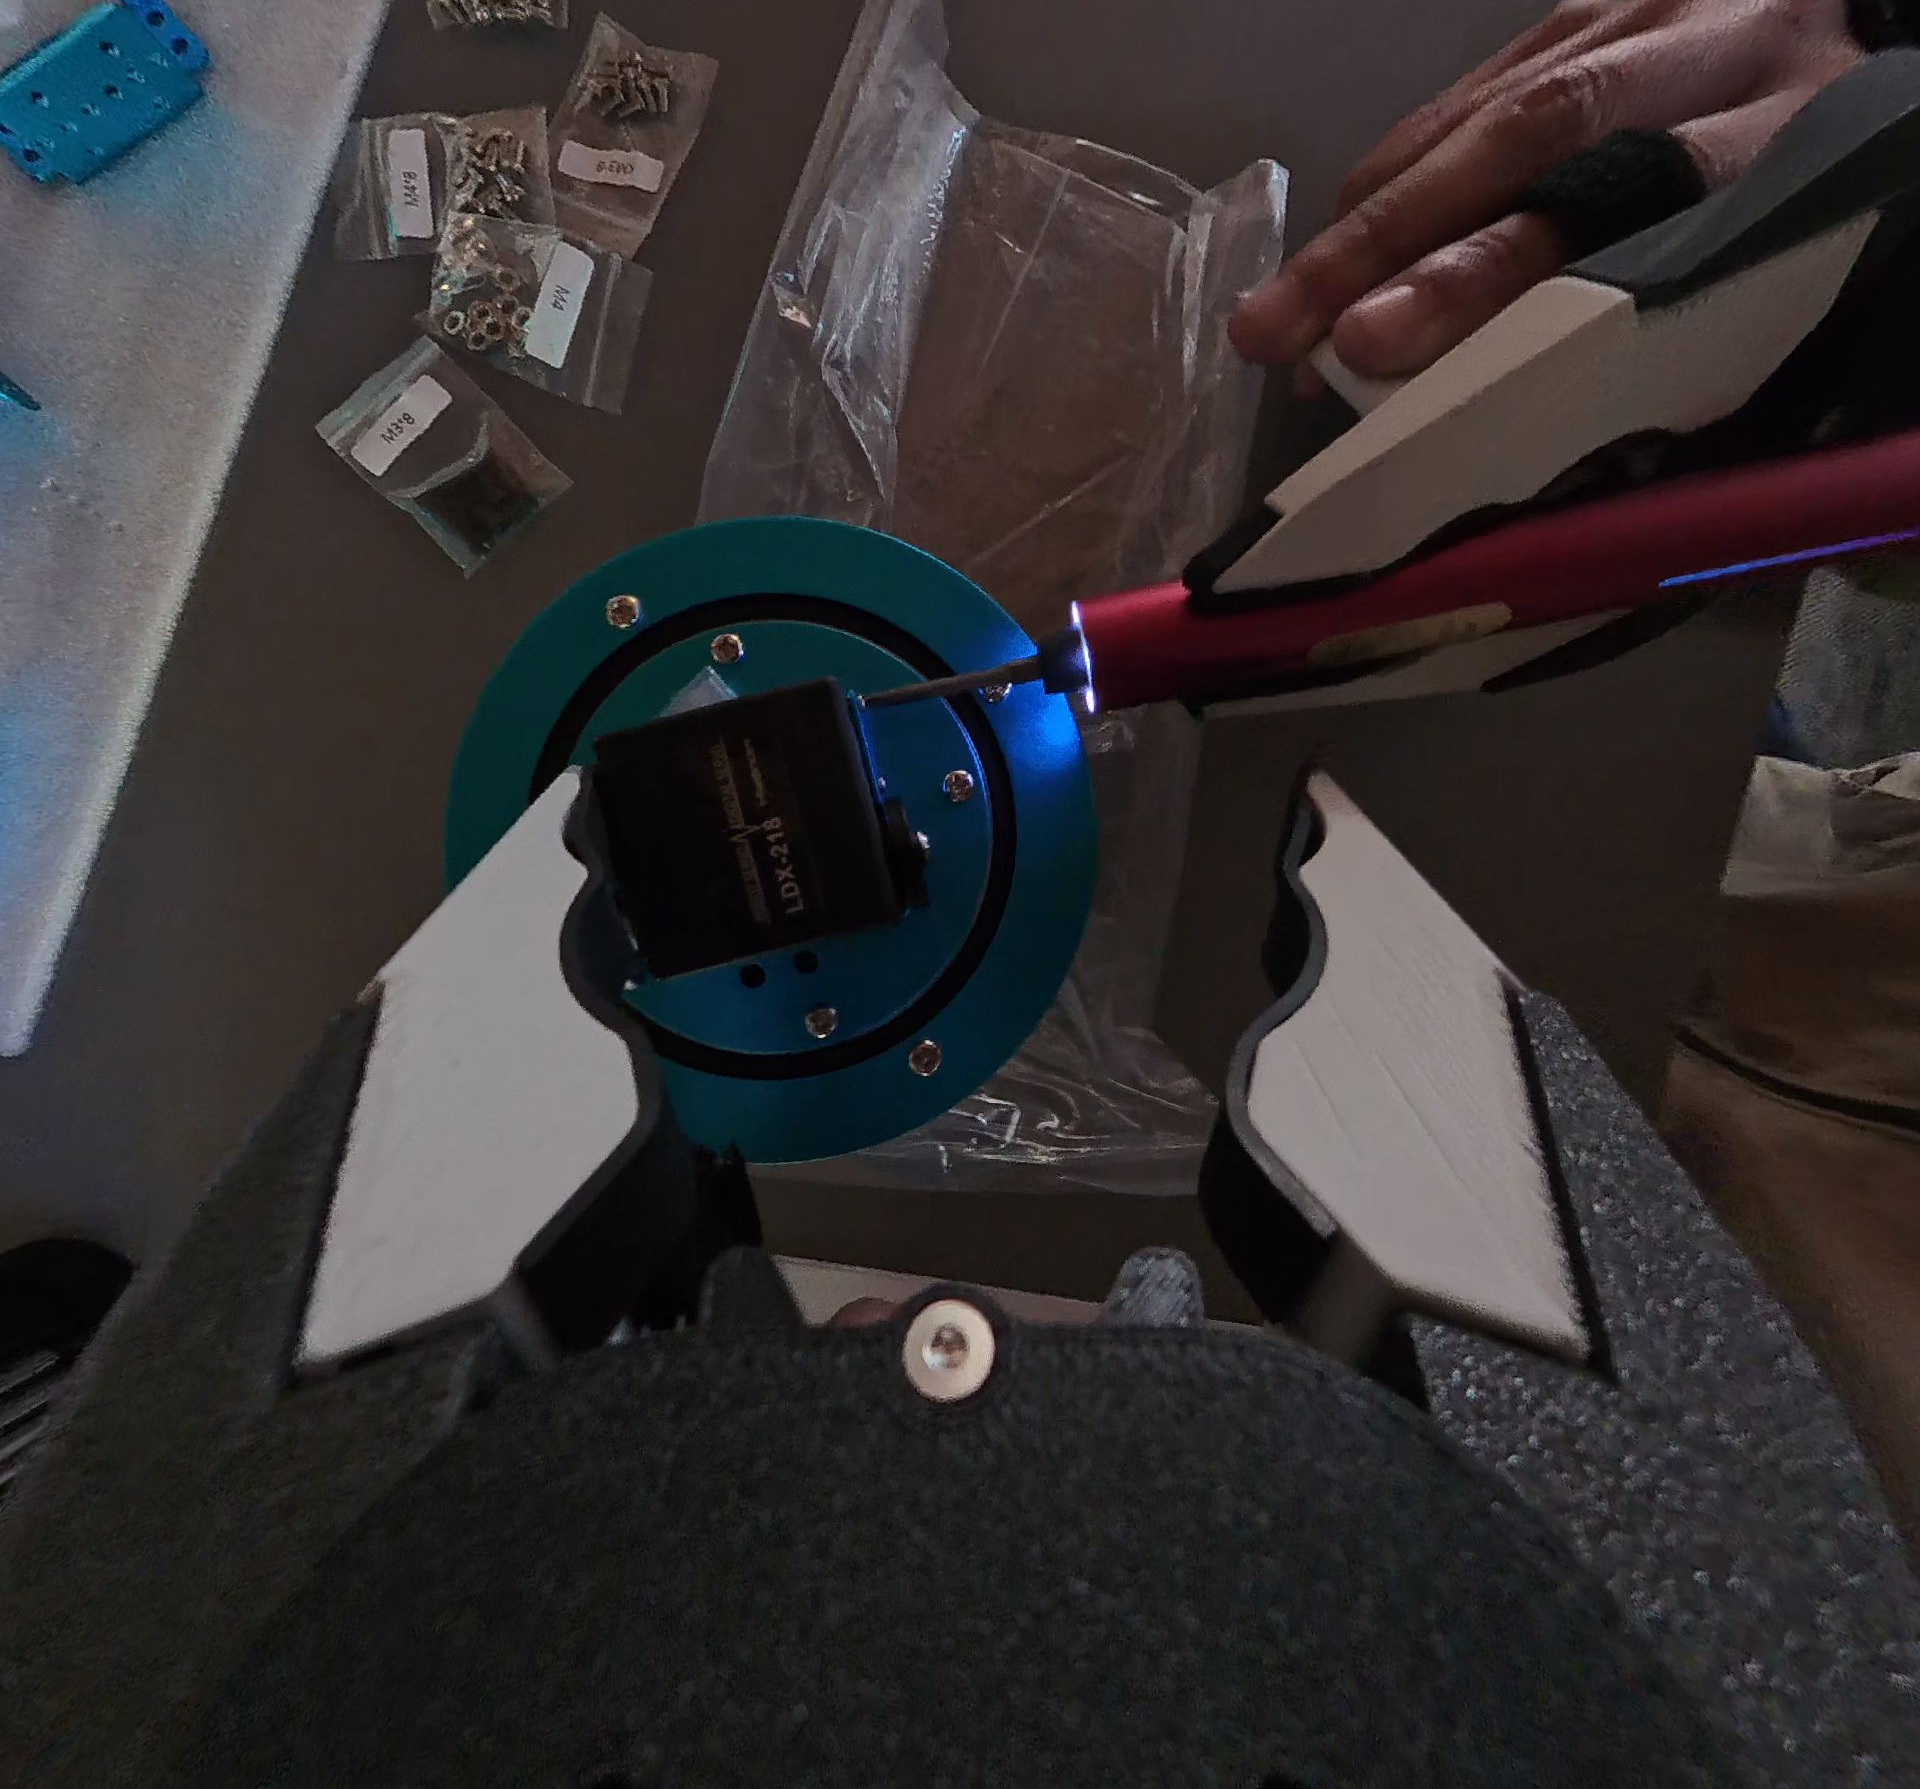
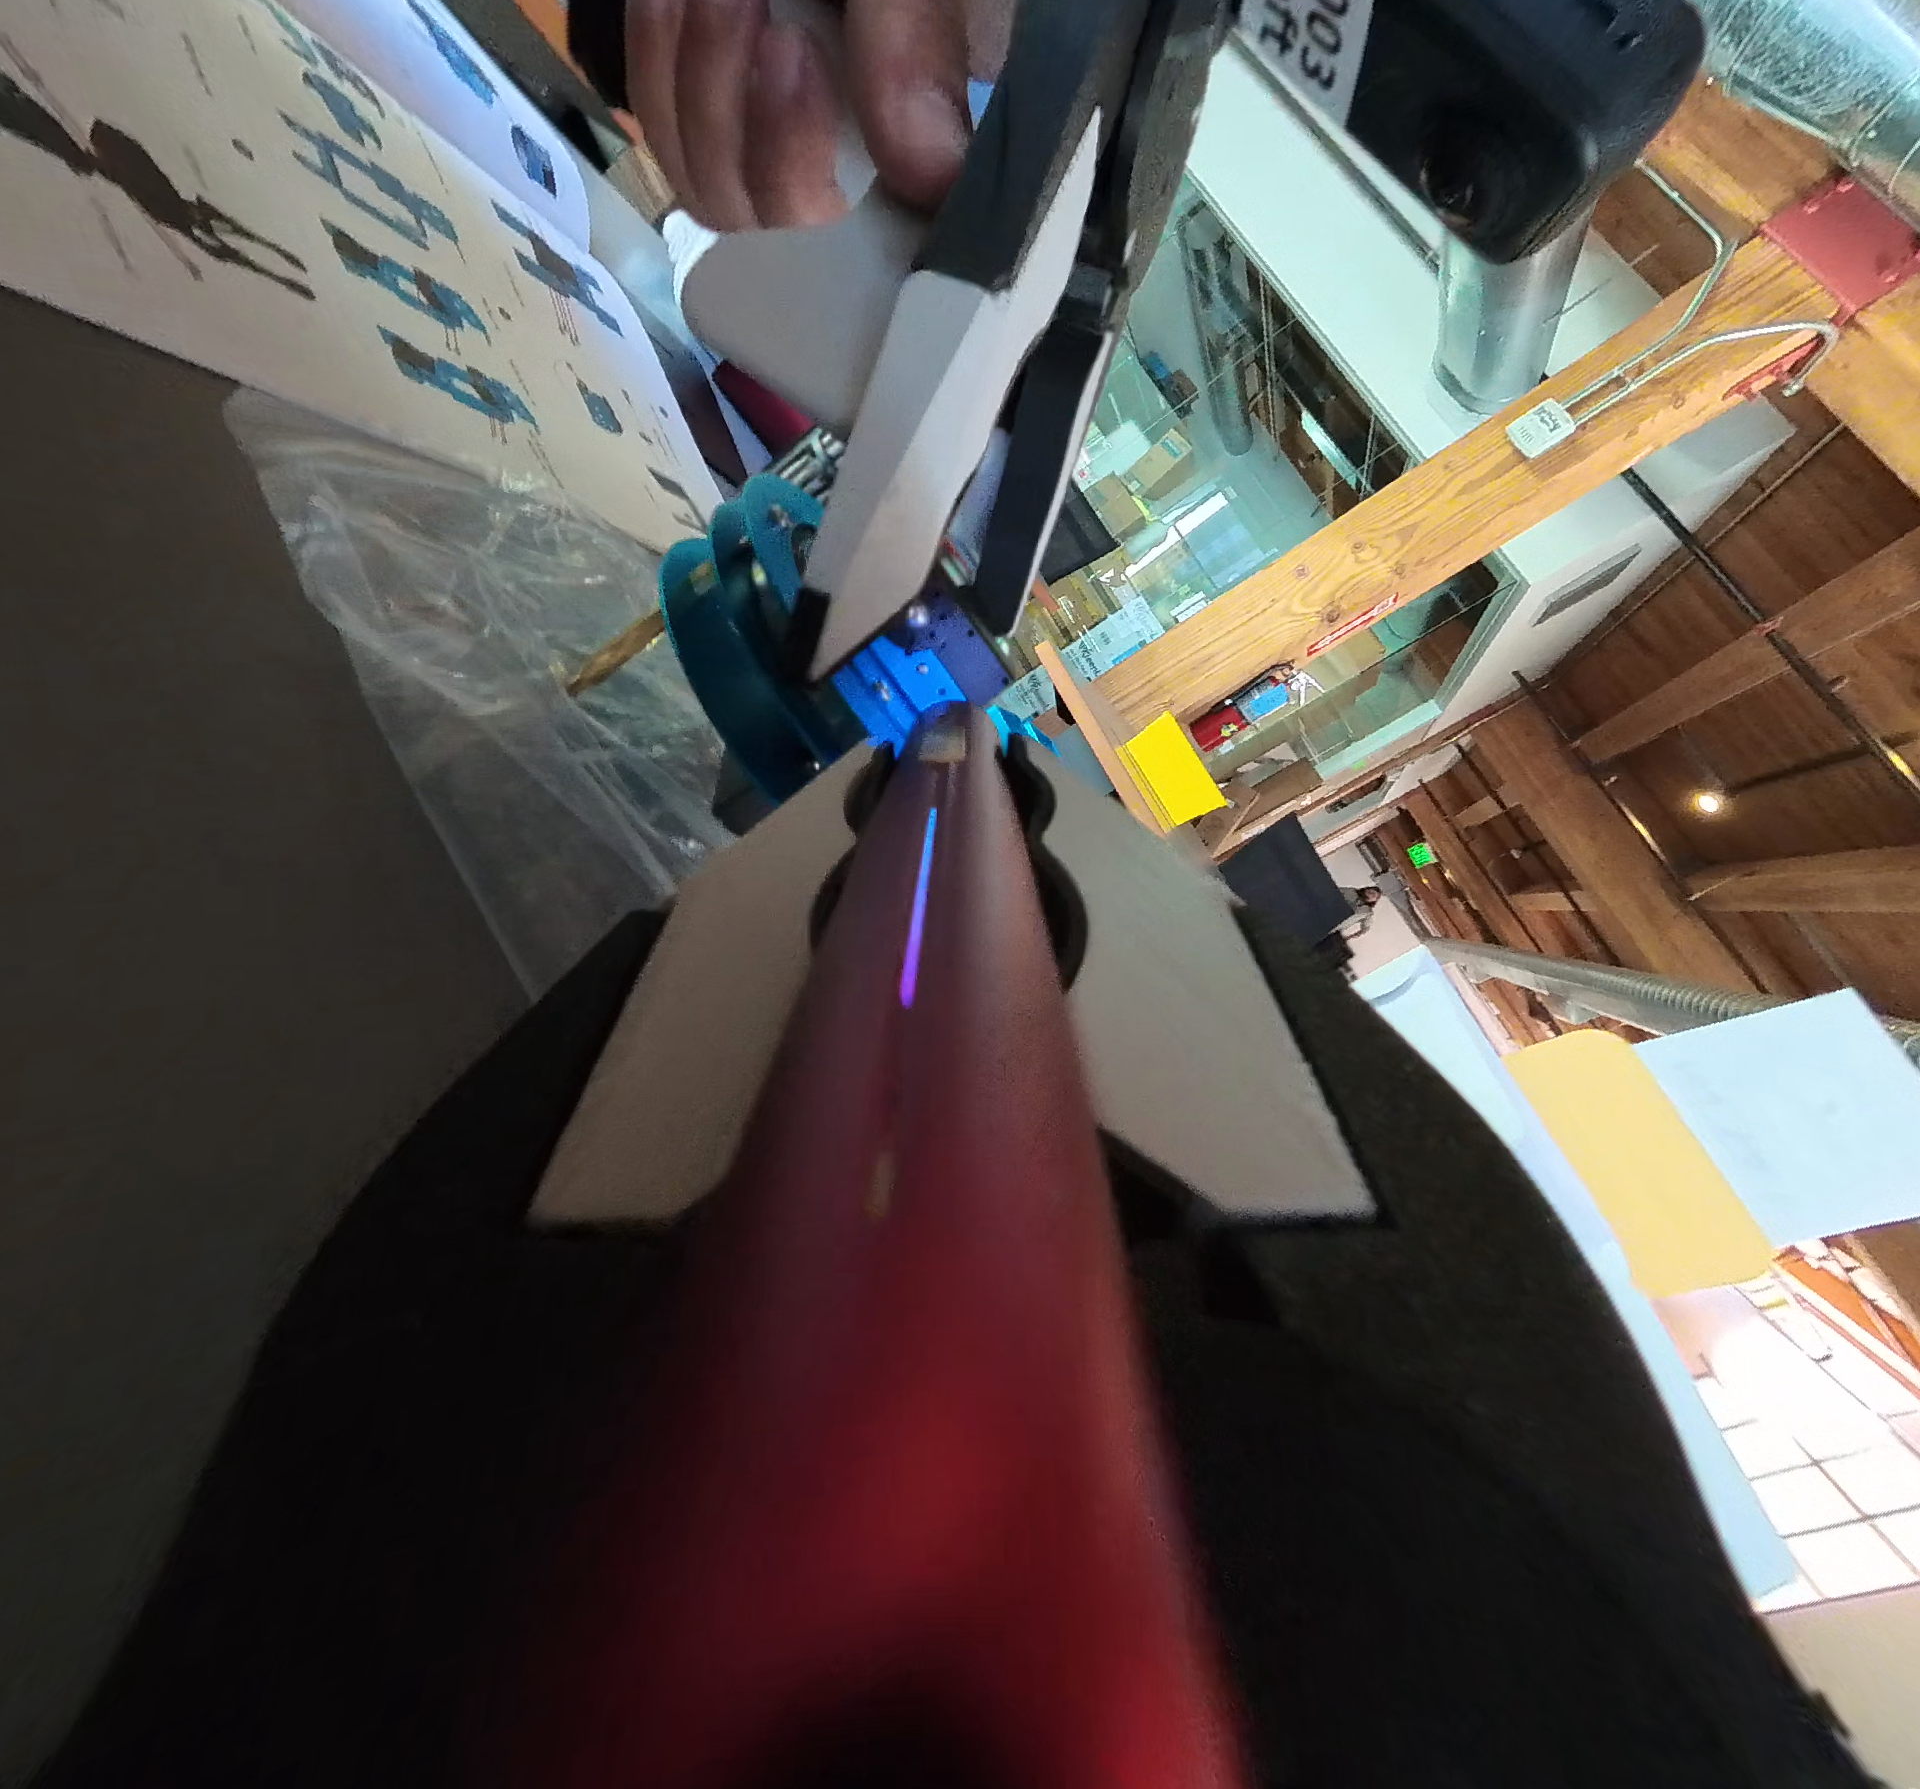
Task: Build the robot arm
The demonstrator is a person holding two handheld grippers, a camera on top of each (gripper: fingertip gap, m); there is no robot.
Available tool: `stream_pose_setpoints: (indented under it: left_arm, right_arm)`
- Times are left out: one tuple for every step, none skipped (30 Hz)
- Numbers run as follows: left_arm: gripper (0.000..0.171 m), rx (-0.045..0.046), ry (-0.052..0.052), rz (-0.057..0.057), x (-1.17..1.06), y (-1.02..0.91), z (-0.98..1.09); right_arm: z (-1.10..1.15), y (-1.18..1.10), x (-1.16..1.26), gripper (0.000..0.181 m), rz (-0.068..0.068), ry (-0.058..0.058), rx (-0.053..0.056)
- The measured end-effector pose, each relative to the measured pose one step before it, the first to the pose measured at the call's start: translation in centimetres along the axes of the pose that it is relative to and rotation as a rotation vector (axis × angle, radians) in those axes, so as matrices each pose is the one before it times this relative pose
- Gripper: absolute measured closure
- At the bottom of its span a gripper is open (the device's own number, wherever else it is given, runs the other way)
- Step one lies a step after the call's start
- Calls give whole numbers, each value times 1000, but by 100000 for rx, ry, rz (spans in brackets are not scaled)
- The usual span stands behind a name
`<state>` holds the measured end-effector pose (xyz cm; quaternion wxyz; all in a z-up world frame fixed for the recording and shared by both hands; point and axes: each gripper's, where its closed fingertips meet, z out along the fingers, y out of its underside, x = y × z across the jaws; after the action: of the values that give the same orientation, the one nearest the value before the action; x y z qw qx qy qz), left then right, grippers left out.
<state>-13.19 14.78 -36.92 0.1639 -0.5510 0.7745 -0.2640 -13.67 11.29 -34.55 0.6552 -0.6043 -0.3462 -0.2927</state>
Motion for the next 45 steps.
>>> stream_pose_setpoints:
  left_arm:
    - [46, -544, -1139, 989, -57, 66, 74]
    - [46, -358, -625, 478, -16, 26, 44]
    - [46, -124, -156, 40, 12, -19, 18]
    - [46, 9, 33, -195, 6, -12, -4]
    - [46, 180, 67, -180, -3, -9, 1]
    - [46, 345, -37, -137, -14, -17, 2]
    - [47, 450, -98, -107, 1, -22, 2]
    - [47, 403, -87, -45, 26, -18, 13]
    - [47, 327, -59, 36, 34, -10, 10]
    - [47, 348, 82, 83, 28, -21, 4]
    - [47, 407, 346, -207, 36, -36, -13]
    - [48, 377, 523, -592, 14, -67, -16]
    - [48, 250, 585, -595, 1, -52, -25]
    - [48, 178, 621, -580, -29, -51, -26]
    - [48, 272, 733, -870, -11, -66, -33]
    - [48, 426, 973, -1225, -2, -92, -38]
    - [47, 486, 1202, -1443, 22, -96, -58]
    - [47, 468, 1296, -1471, 51, -92, -65]
    - [47, 427, 1009, -1391, 31, -97, -48]
    - [47, 310, 226, -1225, -22, -100, -8]
    - [47, 117, -754, -681, -60, -73, 53]
    - [47, -94, -1403, -223, -48, -50, 117]
    - [45, -89, -1294, -447, 32, -38, 139]
    - [40, 352, -1008, -1222, 47, -90, 123]
    - [38, 887, -935, -2052, 14, -149, 82]
    - [37, 1200, -520, -2437, -10, -177, 47]
    - [37, 1463, 82, -2582, 10, -199, -3]
    - [36, 1769, 422, -2635, 20, -215, -19]
    - [36, 1883, 275, -2353, -6, -202, -27]
    - [37, 1369, -336, -1276, -41, -124, 13]
    - [37, 420, -1166, 244, -64, 7, 54]
    - [38, 90, -1111, 580, -24, 38, 56]
    - [37, 358, -207, -179, 8, -6, 4]
    - [38, 389, 193, -412, 9, -24, -40]
    - [38, 344, 119, -196, -21, -12, -22]
    - [39, 356, 92, -48, -37, -21, -15]
    - [40, 369, 84, -142, -30, -30, -21]
    - [41, 301, -3, -302, -25, -28, -3]
    - [41, 226, -71, -186, -15, -25, 5]
    - [41, 168, -74, -113, -14, -17, 17]
    - [41, 160, -72, -97, -3, -22, 11]
    - [41, 185, -36, 101, -3, -11, 15]
    - [41, 228, -6, 266, 2, -3, 7]
    - [41, 360, -34, 406, -1, 15, 12]
    - [41, 326, -38, 473, 9, 34, -15]
  right_arm:
    - [-70, 350, 48, 161, -704, -310, -771]
    - [-52, 73, 96, 161, 2214, -797, 694]
    - [-36, 9, 147, 161, 4621, -1001, -54]
    - [0, 4, 109, 161, 3811, -678, -156]
    - [7, 8, 66, 162, 1719, -150, -118]
    - [4, -12, 8, 161, 1670, 106, -325]
    - [-1, -26, 5, 161, 2819, 200, -685]
    - [-20, -53, 46, 161, 3705, 315, -901]
    - [-27, -33, 36, 161, 3344, 405, -701]
    - [-20, -29, 29, 162, 3246, 362, -425]
    - [-31, -12, 7, 161, 2075, 320, -217]
    - [-12, 14, -9, 161, -449, 242, 214]
    - [10, 28, -40, 161, -2522, 217, 405]
    - [46, 34, -67, 161, -2808, 236, 307]
    - [37, 36, -61, 161, -2882, 99, 374]
    - [29, 32, -19, 161, -1833, -321, 747]
    - [18, 49, 24, 161, -304, -752, 977]
    - [-4, 76, 76, 161, 532, -1071, 1043]
    - [-5, 73, 82, 161, 850, -975, 954]
    - [17, 74, 85, 161, 394, -595, 576]
    - [30, 50, 42, 161, -218, -303, 393]
    - [25, 20, -8, 161, -686, -69, 227]
    - [35, 15, -1, 161, -185, 122, -118]
    - [23, 15, -4, 163, 61, 132, -131]
    - [19, 1, -14, 161, -288, 201, -127]
    - [5, 0, -2, 161, -315, 227, -180]
    - [10, -1, -30, 163, -458, 259, -167]
    - [2, -7, -26, 163, -571, 238, -134]
    - [7, 0, -6, 163, -55, 125, -90]
    - [-6, -5, 10, 162, 286, 17, -69]
    - [6, 2, 0, 162, 160, 22, -62]
    - [-5, 4, -9, 162, -177, 49, -122]
    - [-24, 10, 11, 161, -318, 32, 108]
    - [-7, -22, 14, 161, 1003, -154, -6]
    - [9, 2, 13, 161, 207, -66, 35]
    - [4, 5, -6, 161, -161, -23, 66]
    - [-1, 11, 10, 161, 54, -4, 20]
    - [7, 8, 13, 161, 125, -1, -5]
    - [6, 14, 20, 161, 113, -8, 2]
    - [14, 13, 24, 161, 221, 21, -38]
    - [4, 13, 11, 162, 49, 96, -88]
    - [3, 22, 23, 161, -136, 141, -98]
    - [4, 9, 0, 161, -221, 185, -152]
    - [-2, 18, -21, 161, -763, 221, -159]
    - [-4, -5, -31, 163, -563, 56, -8]
